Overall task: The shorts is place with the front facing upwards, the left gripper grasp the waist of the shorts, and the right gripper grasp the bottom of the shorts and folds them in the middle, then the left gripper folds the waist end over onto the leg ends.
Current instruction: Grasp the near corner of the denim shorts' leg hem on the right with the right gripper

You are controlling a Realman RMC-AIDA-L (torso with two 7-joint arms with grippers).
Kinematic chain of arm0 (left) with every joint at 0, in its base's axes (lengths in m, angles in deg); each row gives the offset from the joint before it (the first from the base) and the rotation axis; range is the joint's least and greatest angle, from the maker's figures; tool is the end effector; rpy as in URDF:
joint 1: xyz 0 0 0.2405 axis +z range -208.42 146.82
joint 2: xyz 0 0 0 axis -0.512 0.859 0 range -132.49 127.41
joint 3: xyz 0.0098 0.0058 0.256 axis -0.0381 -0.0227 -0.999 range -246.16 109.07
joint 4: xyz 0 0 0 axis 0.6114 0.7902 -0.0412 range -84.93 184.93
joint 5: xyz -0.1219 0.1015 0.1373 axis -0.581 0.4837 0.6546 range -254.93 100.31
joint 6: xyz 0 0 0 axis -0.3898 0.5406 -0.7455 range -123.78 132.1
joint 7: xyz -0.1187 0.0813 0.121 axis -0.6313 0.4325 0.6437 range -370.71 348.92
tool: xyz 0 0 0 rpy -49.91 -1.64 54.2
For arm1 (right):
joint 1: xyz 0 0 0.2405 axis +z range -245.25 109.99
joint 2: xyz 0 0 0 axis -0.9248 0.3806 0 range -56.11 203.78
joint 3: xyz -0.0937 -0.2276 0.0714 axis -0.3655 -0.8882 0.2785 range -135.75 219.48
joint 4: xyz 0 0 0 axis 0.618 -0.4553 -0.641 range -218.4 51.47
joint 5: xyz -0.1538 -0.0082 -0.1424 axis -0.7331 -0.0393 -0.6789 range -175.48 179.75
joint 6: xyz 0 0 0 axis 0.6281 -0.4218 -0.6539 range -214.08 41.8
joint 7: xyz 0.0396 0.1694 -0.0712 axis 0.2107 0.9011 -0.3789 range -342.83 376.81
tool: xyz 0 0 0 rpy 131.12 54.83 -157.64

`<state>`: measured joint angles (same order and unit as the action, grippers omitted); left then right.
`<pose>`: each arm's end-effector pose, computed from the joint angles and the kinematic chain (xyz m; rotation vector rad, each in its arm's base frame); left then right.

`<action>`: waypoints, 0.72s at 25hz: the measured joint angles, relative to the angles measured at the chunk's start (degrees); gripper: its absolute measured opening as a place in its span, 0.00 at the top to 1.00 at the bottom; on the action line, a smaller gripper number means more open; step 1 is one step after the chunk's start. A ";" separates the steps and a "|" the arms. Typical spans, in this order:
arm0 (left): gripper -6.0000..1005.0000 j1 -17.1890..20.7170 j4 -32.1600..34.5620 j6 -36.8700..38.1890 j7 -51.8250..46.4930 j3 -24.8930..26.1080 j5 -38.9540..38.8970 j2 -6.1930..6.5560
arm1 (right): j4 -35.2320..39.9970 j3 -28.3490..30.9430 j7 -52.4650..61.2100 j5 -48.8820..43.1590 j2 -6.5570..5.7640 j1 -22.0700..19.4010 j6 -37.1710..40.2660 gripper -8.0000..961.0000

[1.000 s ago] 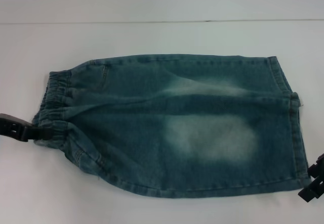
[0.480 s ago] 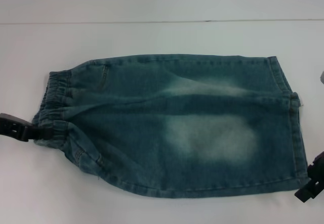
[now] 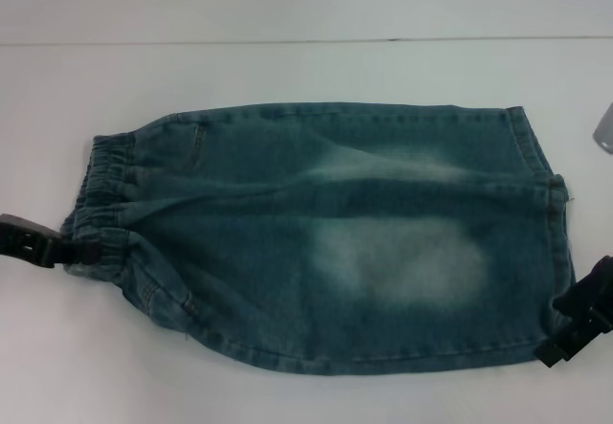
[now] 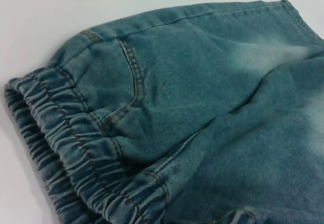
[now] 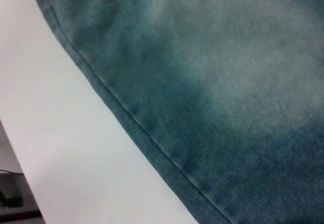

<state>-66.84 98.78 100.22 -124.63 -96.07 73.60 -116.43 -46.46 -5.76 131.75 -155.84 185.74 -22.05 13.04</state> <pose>-0.3124 0.3471 0.0264 -2.5625 -1.3465 -0.0318 0.2902 0.3324 -0.0133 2.7959 -1.1658 0.5750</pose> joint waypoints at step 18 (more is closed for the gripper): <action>0.95 -0.16 0.00 0.01 0.00 0.19 0.00 -0.02 | 0.28 -1.13 -0.26 -0.20 0.36 -0.10 -1.38 0.48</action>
<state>-66.99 98.78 100.22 -124.63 -95.88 73.60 -116.45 -46.18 -6.89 131.49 -156.04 186.10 -22.15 11.66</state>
